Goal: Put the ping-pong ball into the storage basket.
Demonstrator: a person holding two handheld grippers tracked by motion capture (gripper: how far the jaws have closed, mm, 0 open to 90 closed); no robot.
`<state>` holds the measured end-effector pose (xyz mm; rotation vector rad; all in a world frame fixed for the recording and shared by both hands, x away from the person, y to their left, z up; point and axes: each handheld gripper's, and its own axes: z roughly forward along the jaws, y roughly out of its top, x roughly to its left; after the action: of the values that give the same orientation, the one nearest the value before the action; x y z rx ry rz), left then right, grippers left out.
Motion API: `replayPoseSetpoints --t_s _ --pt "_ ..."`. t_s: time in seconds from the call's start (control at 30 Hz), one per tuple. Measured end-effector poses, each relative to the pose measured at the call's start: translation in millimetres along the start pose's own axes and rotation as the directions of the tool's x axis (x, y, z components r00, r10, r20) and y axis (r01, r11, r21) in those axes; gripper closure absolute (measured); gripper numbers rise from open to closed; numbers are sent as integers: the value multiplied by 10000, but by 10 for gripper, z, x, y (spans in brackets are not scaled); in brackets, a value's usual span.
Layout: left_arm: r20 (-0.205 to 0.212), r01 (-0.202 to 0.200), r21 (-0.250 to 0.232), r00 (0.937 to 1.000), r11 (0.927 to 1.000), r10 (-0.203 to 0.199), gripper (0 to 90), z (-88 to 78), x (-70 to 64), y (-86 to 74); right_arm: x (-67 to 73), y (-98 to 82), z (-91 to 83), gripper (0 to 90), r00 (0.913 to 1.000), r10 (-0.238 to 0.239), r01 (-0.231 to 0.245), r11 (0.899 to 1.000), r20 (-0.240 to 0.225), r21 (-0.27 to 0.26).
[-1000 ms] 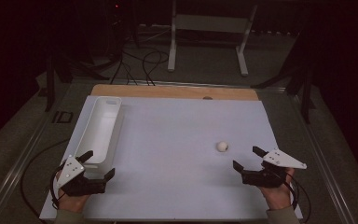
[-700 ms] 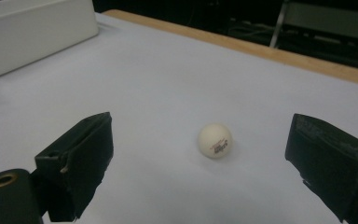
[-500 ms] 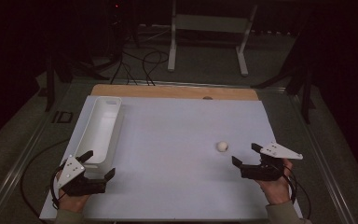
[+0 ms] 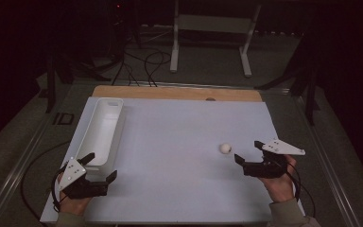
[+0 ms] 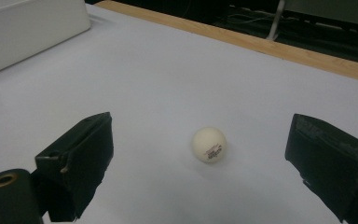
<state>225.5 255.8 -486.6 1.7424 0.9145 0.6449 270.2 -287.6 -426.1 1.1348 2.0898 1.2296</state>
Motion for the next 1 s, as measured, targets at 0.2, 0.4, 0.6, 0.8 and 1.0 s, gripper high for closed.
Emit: replayPoseSetpoints --t_s 0.2,0.4,0.6,0.8,1.0 --pt "6 5 3 10000 10000 -5 6 -3 3 -1 6 66 29 72 9999 -124 124 9997 0 211" --pt "15 5 12 10000 10000 -5 7 0 1 -3 -17 94 61 72 9999 -107 106 9995 30 288" --pt "31 -9 27 10000 10000 9 7 2 -1 -3 -31 124 70 72 9999 -107 105 9994 76 317" --pt "42 -21 39 10000 10000 21 8 4 0 -3 -42 141 92 72 9998 -168 165 9992 91 377" --pt "42 -18 31 10000 10000 17 8 1 0 -4 -40 165 111 72 9997 -246 242 9988 87 428"
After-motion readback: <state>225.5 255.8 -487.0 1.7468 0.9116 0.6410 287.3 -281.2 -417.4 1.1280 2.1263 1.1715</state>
